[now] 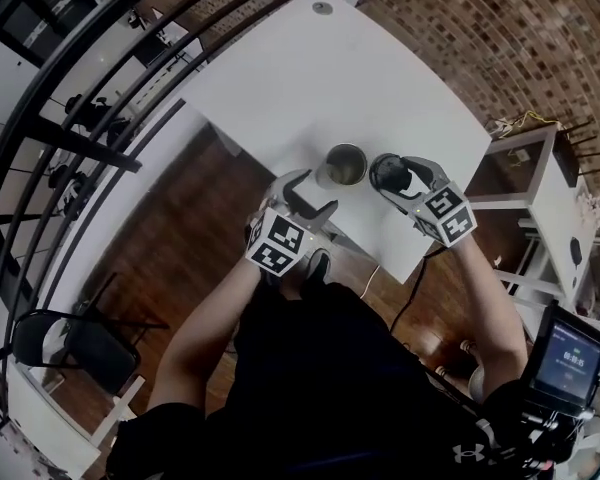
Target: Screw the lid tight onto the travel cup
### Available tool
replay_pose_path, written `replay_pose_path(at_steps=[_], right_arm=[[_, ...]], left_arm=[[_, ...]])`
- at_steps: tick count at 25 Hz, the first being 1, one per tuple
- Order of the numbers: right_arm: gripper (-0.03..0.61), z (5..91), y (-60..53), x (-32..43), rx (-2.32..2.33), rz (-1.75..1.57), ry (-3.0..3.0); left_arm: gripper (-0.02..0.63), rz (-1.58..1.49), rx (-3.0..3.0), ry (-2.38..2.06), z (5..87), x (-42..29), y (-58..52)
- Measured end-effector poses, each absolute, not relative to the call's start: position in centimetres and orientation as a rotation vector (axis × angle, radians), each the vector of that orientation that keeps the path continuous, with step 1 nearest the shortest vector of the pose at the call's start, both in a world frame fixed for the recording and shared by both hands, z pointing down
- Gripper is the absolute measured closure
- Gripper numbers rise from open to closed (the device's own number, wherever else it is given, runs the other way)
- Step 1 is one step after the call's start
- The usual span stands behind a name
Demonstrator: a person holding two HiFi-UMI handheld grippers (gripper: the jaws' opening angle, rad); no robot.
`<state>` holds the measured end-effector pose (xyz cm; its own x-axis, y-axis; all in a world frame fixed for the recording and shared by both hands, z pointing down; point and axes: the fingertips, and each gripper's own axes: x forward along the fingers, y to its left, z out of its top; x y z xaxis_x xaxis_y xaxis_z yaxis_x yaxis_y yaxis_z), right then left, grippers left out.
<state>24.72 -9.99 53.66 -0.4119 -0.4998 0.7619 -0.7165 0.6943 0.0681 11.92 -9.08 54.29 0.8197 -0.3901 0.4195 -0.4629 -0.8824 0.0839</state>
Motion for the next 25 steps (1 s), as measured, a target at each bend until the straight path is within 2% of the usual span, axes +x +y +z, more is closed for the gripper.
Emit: replay_pose_path(at_steps=[3,6,10,16,25], right_arm=[[0.246,46.3,-11.1,22.3,0.845,0.284,-2.242],[0.245,43.9,-11.7,19.2,0.679,0.29,-2.303],[0.246,45.7,-12.6,16.3,0.499,0.274,-2.267],[0.245,48.6,-12.2,14.8,0.332,0.254,-2.181],[0.245,49.2,-11.9,14.5,0.606,0.41,-2.147]], left_arm=[[0.268,0.621,2.897,-0.631,53.9,12.9,-10.5],[0.232,0.657,2.96,-0.526,53.9,14.7,-11.4],[0.202,0.741,2.997,-0.394,55.1,16.1,-11.8],[0.2,0.789,3.011,-0.311,55.9,17.6,-11.8],[0.219,0.679,2.913,-0.629,56.0,17.4,-11.3]])
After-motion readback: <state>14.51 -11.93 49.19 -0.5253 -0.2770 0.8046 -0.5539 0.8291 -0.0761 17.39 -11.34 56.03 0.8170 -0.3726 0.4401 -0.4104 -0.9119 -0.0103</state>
